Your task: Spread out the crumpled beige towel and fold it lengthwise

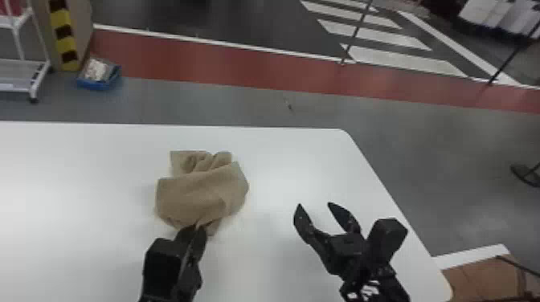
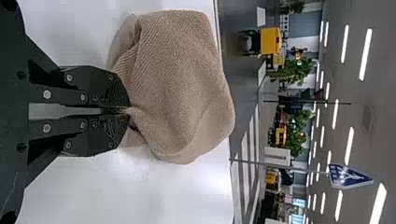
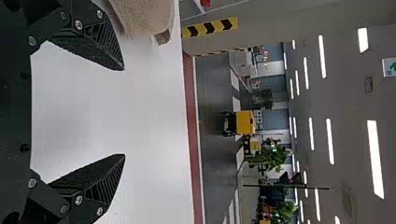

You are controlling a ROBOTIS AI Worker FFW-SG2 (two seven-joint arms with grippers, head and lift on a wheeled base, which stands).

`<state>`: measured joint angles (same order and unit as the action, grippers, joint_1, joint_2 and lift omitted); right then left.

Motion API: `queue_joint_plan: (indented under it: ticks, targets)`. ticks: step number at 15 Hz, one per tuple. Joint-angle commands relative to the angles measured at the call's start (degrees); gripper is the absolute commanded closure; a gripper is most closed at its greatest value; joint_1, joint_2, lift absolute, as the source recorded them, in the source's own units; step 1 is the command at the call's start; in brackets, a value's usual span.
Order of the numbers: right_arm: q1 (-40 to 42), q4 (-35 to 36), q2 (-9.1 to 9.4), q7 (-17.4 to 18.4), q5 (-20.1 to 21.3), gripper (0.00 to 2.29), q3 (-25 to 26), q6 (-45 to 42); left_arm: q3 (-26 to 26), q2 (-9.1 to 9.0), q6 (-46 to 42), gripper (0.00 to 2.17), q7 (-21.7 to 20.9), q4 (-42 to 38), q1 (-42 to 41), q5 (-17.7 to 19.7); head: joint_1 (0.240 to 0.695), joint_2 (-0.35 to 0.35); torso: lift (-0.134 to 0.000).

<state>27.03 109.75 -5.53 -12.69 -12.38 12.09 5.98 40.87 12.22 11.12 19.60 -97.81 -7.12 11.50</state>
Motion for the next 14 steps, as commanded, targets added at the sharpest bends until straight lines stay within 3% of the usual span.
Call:
queue_joint_plan:
  ticks: [1, 4, 7, 10, 14]
  targets:
    - [0.39, 0.73, 0.08, -0.23, -0.10, 0.25, -0.05, -0.04, -1.49, 0.78, -0.26, 1.10, -0.09, -4.15, -1.85, -0.07, 0.695, -0.350, -0.124]
    - [0.74, 1.70, 0.08, -0.23, -0.10, 0.25, 0.04, -0.22, -5.01, 3.95, -1.84, 1.09, 0.17, -15.40, -5.10, 0.02, 0.695, -0.350, -0.124]
    - [0.57, 2.40, 0.17, -0.23, -0.19, 0.25, -0.05, -0.22, -11.34, 5.79, -1.84, 1.09, 0.09, -28.05, -8.61, 0.63, 0.695, -0.350, -0.124]
    - [0.04, 3.01, 0.08, -0.23, -0.10, 0.25, -0.31, -0.04, -17.05, 6.06, -6.76, 1.09, 0.09, -34.56, -10.55, 2.04, 0.695, -0.321, -0.124]
    - [-1.28, 2.31, 0.17, -0.23, -0.01, 0.25, -1.01, -0.04, -21.36, 6.41, -12.04, 1.09, -1.23, -35.70, -12.04, 5.38, 0.695, -0.248, -0.124]
